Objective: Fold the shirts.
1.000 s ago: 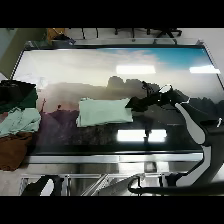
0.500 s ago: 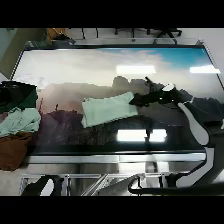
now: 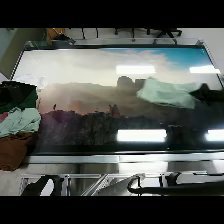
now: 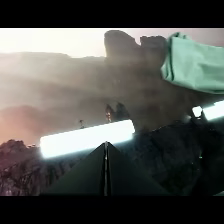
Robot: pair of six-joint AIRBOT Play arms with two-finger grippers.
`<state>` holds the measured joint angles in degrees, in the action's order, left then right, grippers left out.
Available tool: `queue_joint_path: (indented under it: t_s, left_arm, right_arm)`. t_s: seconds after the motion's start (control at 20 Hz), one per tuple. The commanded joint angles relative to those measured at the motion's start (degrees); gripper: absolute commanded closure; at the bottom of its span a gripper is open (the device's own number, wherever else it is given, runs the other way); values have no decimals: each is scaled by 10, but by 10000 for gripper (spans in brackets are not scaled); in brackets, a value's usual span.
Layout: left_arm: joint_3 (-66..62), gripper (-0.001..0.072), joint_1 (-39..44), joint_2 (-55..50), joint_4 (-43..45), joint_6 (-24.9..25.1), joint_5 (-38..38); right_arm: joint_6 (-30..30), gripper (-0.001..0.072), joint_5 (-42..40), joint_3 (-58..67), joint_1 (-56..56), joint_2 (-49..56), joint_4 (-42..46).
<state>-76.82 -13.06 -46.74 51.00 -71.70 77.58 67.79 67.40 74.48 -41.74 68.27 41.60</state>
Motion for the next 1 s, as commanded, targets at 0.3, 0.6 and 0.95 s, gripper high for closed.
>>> queue_joint_path:
  t_s: [0.3,0.6,0.95]
  left_arm:
    - [0,694,-1,0,0,19,-14]
    - [0,694,-1,0,0,22,-27]
    - [0,694,-1,0,0,23,-49]
  right_arm:
    - [21,692,3,-218,-317,-124,132]
    - [21,692,-10,-262,-318,-128,202]
    - [28,168,-23,-261,-317,-140,198]
